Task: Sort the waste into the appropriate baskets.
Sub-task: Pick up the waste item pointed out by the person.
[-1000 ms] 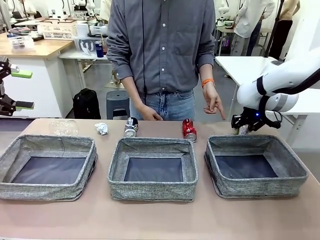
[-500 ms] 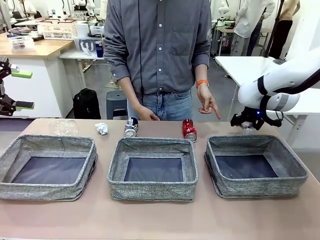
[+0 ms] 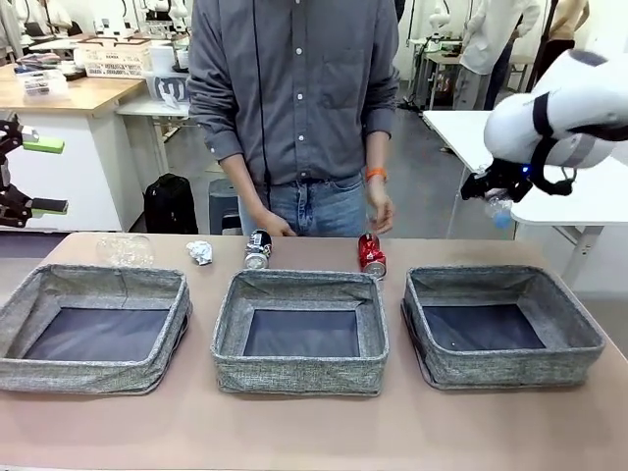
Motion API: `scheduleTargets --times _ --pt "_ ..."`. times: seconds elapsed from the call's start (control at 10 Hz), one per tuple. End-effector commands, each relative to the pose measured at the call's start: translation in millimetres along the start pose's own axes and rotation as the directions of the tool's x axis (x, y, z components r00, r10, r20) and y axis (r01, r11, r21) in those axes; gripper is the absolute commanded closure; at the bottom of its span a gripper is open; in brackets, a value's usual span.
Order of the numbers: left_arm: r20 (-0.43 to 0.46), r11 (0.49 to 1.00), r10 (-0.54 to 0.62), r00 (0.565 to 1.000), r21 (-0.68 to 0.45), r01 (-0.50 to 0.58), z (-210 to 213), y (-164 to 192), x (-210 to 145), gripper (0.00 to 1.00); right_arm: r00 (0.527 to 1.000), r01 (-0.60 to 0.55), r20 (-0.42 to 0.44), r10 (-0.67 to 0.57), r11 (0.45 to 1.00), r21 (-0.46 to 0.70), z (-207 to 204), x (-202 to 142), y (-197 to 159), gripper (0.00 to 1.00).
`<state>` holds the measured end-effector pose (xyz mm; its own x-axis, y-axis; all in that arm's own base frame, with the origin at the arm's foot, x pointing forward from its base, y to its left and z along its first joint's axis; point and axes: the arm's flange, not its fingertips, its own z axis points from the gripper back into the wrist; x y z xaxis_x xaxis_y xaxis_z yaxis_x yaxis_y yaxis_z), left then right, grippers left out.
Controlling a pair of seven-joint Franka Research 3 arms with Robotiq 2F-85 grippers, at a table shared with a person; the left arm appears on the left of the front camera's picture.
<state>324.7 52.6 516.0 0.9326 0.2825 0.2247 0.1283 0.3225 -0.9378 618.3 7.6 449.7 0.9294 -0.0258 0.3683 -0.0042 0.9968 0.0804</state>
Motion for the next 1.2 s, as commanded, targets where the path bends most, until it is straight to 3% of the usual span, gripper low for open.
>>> scheduleTargets --times 0.0,0.2,0.3,0.5,0.6,0.9,1.0,1.1 --pt "0.005 1.000 -0.019 1.000 -0.024 0.020 -0.9 -1.4 0.7 0.00 0.985 -0.029 -0.172 0.021 0.999 -0.046 61.2 -33.0 14.7 1.00" --pt "0.005 1.000 -0.019 1.000 -0.024 0.020 -0.9 -1.4 0.7 0.00 0.968 -0.145 -0.225 0.111 0.979 -0.141 117.4 -91.9 49.7 1.00" --pt "0.005 1.000 -0.019 1.000 -0.024 0.020 -0.9 -1.4 0.7 0.00 0.970 -0.202 -0.175 0.171 0.964 -0.174 133.5 -123.3 71.2 1.00" --pt "0.005 1.000 -0.019 1.000 -0.024 0.020 -0.9 -1.4 0.7 0.00 0.921 -0.387 -0.115 0.372 0.909 -0.156 137.4 -172.3 104.5 1.00" --pt "0.005 1.000 -0.019 1.000 -0.024 0.020 -0.9 -1.4 0.7 0.00 0.959 -0.225 -0.209 0.192 0.963 -0.149 143.1 -125.5 73.9 1.00" --pt "0.005 1.000 -0.019 1.000 -0.024 0.020 -0.9 -1.4 0.7 0.00 0.959 -0.225 -0.209 0.192 0.963 -0.149 143.1 -125.5 73.9 1.00" --pt "0.005 1.000 -0.019 1.000 -0.024 0.020 -0.9 -1.4 0.7 0.00 0.955 -0.253 -0.196 0.221 0.955 -0.156 143.0 -143.4 78.6 1.00" --pt "0.005 1.000 -0.019 1.000 -0.024 0.020 -0.9 -1.4 0.7 0.00 0.965 -0.207 -0.196 0.175 0.965 -0.161 160.6 -137.9 106.5 1.00"
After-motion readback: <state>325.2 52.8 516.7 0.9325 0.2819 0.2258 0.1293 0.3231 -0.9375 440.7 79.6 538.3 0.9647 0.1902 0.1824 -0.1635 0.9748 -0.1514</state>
